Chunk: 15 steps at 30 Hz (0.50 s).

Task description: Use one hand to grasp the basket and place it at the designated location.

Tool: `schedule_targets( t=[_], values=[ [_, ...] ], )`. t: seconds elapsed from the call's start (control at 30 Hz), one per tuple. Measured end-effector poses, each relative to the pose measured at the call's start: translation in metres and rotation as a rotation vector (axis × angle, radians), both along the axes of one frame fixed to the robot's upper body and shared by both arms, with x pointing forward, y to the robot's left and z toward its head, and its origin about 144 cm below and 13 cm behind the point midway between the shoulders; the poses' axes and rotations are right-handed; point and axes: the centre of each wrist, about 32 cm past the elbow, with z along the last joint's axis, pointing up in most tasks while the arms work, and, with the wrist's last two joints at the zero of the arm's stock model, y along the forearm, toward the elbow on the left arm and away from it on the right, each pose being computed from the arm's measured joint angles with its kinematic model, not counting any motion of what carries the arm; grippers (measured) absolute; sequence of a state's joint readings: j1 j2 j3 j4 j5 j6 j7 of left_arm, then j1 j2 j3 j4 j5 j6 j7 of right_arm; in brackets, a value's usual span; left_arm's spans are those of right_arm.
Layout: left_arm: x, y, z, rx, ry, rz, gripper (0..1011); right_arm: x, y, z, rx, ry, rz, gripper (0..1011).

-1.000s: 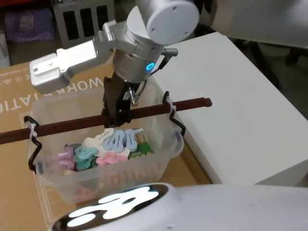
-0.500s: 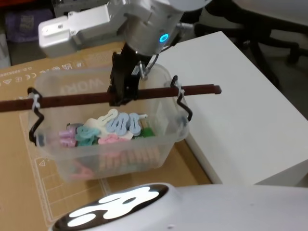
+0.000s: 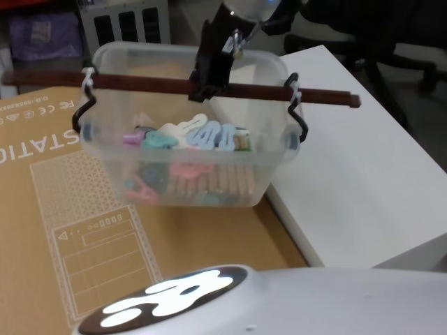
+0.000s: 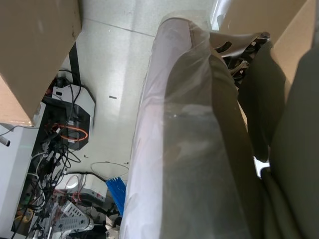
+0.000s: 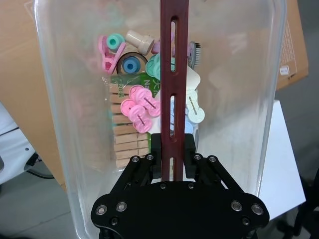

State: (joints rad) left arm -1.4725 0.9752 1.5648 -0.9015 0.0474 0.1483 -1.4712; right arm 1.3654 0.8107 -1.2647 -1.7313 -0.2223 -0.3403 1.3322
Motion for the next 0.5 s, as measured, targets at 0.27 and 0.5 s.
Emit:
schedule_targets(
  t=[0.27,0.5],
  values=[
    [0.000,0.000,0.000,0.000,0.000,0.000,0,0.017,-0.019,0.008,-0.008,0.011,-0.127,241],
    [0.000,0.000,0.000,0.000,0.000,0.000,0,0.027,-0.029,0.011,-0.005,0.018,-0.192,241]
  ],
)
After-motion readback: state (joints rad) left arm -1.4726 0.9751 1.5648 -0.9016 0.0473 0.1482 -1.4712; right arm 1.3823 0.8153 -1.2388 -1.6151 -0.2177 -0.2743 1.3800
